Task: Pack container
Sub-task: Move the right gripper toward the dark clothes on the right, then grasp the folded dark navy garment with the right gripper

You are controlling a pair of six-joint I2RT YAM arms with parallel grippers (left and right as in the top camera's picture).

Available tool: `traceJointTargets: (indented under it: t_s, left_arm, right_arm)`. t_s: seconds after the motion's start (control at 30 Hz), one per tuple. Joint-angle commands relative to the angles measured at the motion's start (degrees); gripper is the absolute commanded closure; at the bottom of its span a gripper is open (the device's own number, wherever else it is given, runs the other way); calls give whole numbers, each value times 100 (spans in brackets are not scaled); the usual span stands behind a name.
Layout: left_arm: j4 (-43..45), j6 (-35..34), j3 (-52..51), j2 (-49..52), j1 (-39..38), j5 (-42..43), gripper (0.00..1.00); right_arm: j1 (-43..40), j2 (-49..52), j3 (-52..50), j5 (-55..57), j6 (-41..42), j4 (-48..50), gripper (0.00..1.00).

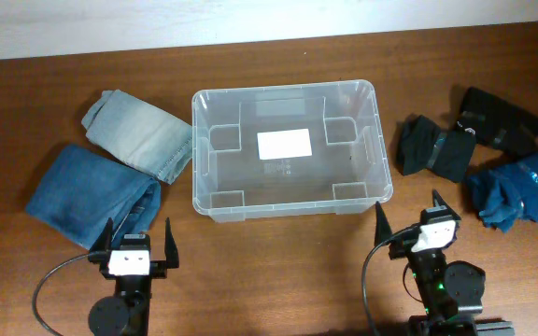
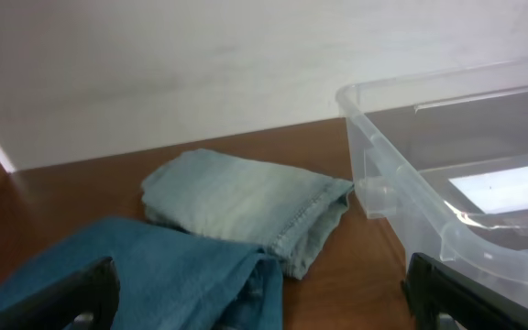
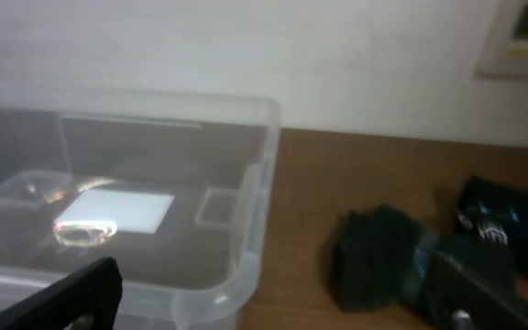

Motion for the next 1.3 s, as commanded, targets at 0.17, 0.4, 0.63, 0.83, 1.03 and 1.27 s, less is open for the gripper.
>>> traceJointTargets:
  t_s: [0.17,0.4,0.63,0.83,1.03,1.27]
  left_arm:
    - [-758,-155,1176,669,-17,-37,0]
    - [-1189,-181,2855,3053,-17,-24,1]
    - [-2057,-179,4216,4647,-17,219,1]
    - [-2059,-179,4262,4774,-17,219,1]
    - [-2059,-179,4262,4780,-17,219,1]
    - [-2065,-179,4262,4806,-17,219,1]
  right_arm:
    - [33,1690,2090,1204,522,-1250,2]
    - [33,5230,4883,579,595,-3091,2]
    - [-1521,6620,6380,549,1578,-4513,2]
    - [-4509,7058,6369,-339,1582,-4885,2]
    - [-6057,8380,6369,-1340,1447,-4603,2]
    - [-6183,9943,6369,-2277,968,-3696,2]
